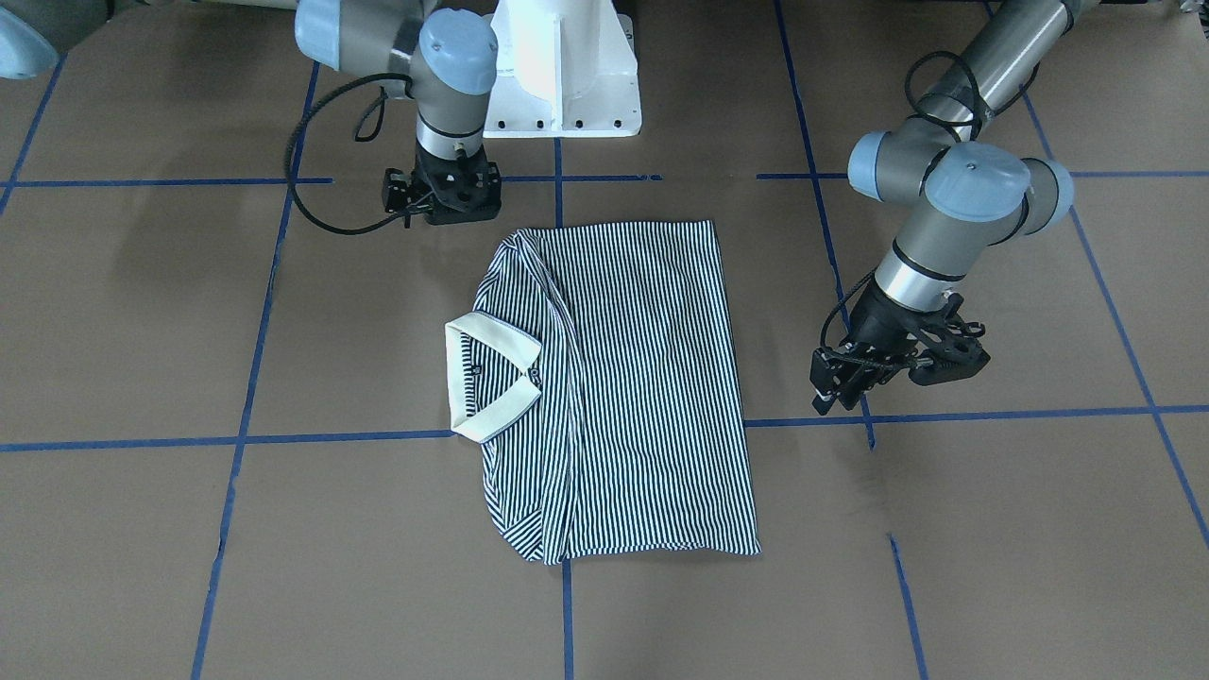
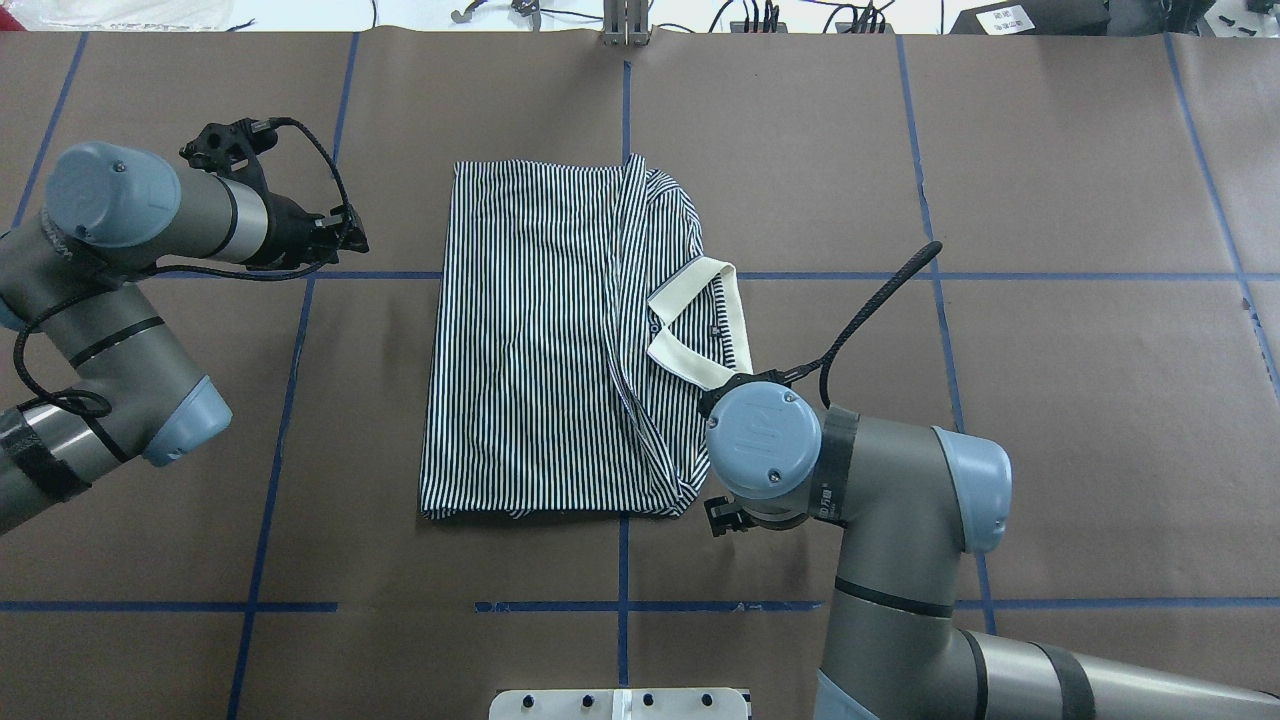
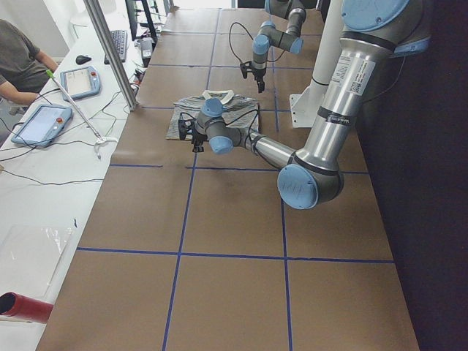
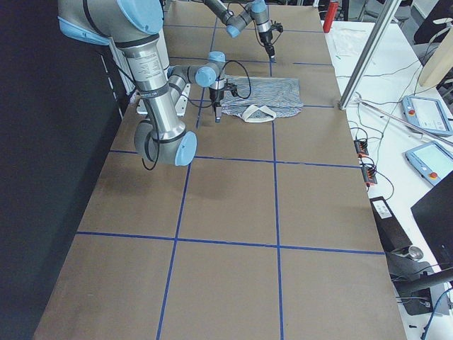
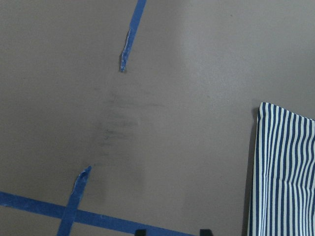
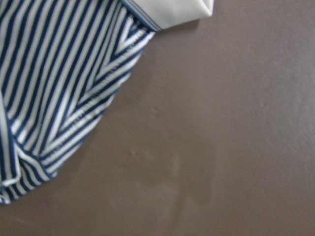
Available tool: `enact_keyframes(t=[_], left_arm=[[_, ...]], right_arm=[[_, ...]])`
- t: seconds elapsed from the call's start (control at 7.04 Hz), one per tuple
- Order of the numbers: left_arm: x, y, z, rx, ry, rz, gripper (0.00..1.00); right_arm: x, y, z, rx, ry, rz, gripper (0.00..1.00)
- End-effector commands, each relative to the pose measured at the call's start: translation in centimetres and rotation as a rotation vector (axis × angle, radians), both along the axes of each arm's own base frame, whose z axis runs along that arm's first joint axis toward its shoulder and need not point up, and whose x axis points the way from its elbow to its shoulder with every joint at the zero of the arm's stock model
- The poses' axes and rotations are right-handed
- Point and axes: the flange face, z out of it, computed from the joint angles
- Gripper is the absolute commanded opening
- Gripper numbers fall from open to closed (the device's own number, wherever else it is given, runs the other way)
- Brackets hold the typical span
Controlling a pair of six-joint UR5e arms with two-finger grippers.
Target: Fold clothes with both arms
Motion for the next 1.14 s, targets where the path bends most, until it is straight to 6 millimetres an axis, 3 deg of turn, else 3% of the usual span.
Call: enact_keyframes(t=[0.0, 0.14, 0.28, 0.43, 0.57, 0.71, 0.99], left_arm=[[0.0, 0.0, -0.2, 0.003, 0.003, 0.0, 0.47], [0.0, 0.1, -0.3, 0.002, 0.005, -0.001, 0.47], [-0.1, 0.1, -0.4, 0.002, 0.007, -0.002, 0.47], [-0.1, 0.1, -0.5, 0.003, 0.008, -0.002, 0.47], [-0.1, 0.1, -0.5, 0.003, 0.008, -0.002, 0.47], [-0.1, 0.1, -0.5, 0.002, 0.009, -0.001, 0.47], [-0.1, 0.1, -0.6, 0.001, 0.011, -0.002, 0.47]], right_arm=[[-0.9, -0.5, -3.5, 0.016, -0.009, 0.006, 1.0], [-2.3, -2.9, -6.0, 0.022, -0.023, 0.036, 1.0], [-5.4, -4.6, -7.7, 0.031, -0.075, 0.06, 1.0], [-7.6, -5.5, -7.5, 0.029, -0.124, 0.084, 0.99], [-7.9, -5.7, -7.9, 0.009, -0.175, 0.131, 0.84], [-8.0, -5.8, -7.5, -0.001, -0.185, 0.144, 0.74], [-7.9, -6.5, -7.3, 0.0, -0.19, 0.156, 0.71]])
